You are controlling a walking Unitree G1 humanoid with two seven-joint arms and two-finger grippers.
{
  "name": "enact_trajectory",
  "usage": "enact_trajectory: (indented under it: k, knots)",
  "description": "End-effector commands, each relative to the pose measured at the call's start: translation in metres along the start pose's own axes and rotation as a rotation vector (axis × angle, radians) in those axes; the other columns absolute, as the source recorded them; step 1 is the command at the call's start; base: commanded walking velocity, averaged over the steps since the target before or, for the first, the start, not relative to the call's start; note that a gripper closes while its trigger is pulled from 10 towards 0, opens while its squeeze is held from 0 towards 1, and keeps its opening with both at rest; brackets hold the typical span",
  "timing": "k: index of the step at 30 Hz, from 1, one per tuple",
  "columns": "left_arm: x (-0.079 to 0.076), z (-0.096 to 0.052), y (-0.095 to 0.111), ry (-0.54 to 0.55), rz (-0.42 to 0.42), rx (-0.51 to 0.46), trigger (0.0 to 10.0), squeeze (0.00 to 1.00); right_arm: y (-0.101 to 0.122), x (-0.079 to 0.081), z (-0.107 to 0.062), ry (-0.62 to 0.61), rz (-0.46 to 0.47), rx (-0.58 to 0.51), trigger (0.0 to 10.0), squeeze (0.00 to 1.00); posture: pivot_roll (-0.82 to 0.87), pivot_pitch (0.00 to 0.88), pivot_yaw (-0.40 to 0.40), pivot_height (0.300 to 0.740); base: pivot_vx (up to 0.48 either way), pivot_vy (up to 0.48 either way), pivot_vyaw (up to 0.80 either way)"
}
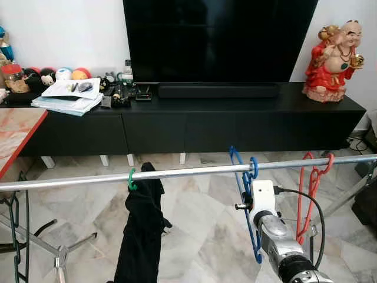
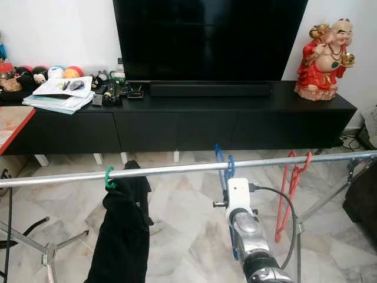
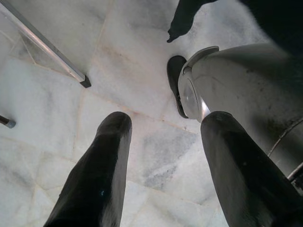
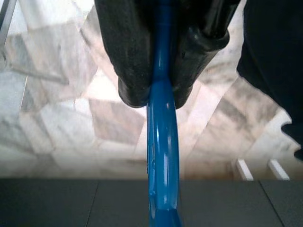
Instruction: Hang hanger
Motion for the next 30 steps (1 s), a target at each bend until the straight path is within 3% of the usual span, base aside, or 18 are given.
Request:
enact_trajectory:
  k: [1,8,9,10,11,12,17,18,19,20,21,27,30]
  knots:
    - [-0.002,0.0,-0.003,-0.01,0.01,0.018,10.0,0.0,-0.001,0.001,0.001,0.003,0.028,0.034,10.0,0.0,0.18,0.0,-0.022,0.74,0.0,0.0,0.0]
    - [-0.001,0.0,-0.004,-0.012,0.011,0.02,10.0,0.0,-0.004,0.003,0.0,0.022,0.06,0.032,10.0,0.0,0.17,0.0,-0.02,0.74,0.0,0.0,0.0]
    - [-0.001,0.0,-0.004,-0.012,0.012,0.02,10.0,0.0,-0.003,0.004,0.0,0.026,0.064,0.018,10.0,0.04,0.17,0.0,-0.02,0.74,0.0,0.0,0.0]
    - [-0.001,0.0,-0.004,-0.012,0.012,0.02,10.0,0.0,-0.001,0.004,0.0,0.029,0.073,-0.005,10.0,0.58,0.17,0.0,-0.02,0.74,0.0,0.0,0.0]
    - [-0.001,0.0,-0.004,-0.012,0.012,0.02,10.0,0.0,-0.001,0.004,0.0,0.029,0.073,-0.005,10.0,0.58,0.17,0.0,-0.02,0.74,0.0,0.0,0.0]
    - [-0.001,0.0,-0.004,-0.013,0.013,0.02,10.0,0.0,0.001,0.004,0.0,0.025,0.069,-0.022,10.0,1.0,0.17,0.0,-0.02,0.74,0.0,0.0,0.0]
    - [-0.001,0.0,-0.004,-0.015,0.014,0.02,10.0,0.0,0.002,0.001,-0.002,0.0,0.068,-0.068,10.0,0.94,0.17,0.0,-0.022,0.74,0.0,0.0,0.0]
    - [-0.002,0.0,-0.004,-0.016,0.015,0.02,10.0,0.0,0.003,-0.001,-0.004,-0.018,0.068,-0.1,10.0,0.75,0.17,0.0,-0.023,0.74,0.0,0.0,0.0]
    - [-0.002,0.0,-0.004,-0.017,0.015,0.02,10.0,0.0,0.003,-0.001,-0.004,-0.018,0.071,-0.114,10.0,0.75,0.17,0.0,-0.023,0.74,0.0,0.0,0.0]
    - [-0.002,0.0,-0.004,-0.017,0.015,0.02,10.0,0.0,0.003,-0.001,-0.005,-0.012,0.071,-0.131,10.0,0.58,0.17,0.0,-0.023,0.74,0.0,0.0,0.0]
    - [-0.002,0.0,-0.004,-0.018,0.015,0.021,10.0,0.0,0.004,-0.001,-0.007,-0.008,0.068,-0.154,10.0,0.0,0.17,0.0,-0.023,0.74,0.0,0.0,0.0]
    - [-0.002,0.0,-0.004,-0.022,0.018,0.022,10.0,0.0,0.003,-0.003,-0.014,-0.009,0.087,-0.23,10.0,0.0,0.16,0.0,-0.025,0.74,0.0,0.0,0.0]
    - [-0.002,0.0,-0.004,-0.024,0.019,0.021,10.0,0.0,0.007,-0.006,-0.023,-0.033,0.063,-0.344,10.0,0.0,0.15,0.0,-0.025,0.74,0.0,0.0,0.0]
Point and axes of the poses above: a point about 5 cm out from each wrist's last joint towards the gripper, its own z axis pointing out of the wrist towards the gripper, its own y axis along the axis of the wrist's last joint, x = y × z, the point moved 1 cm from there along z, pointing out of the wrist towards the gripper, and after that the axes turned 6 degrees about z, right-handed, at the moved point
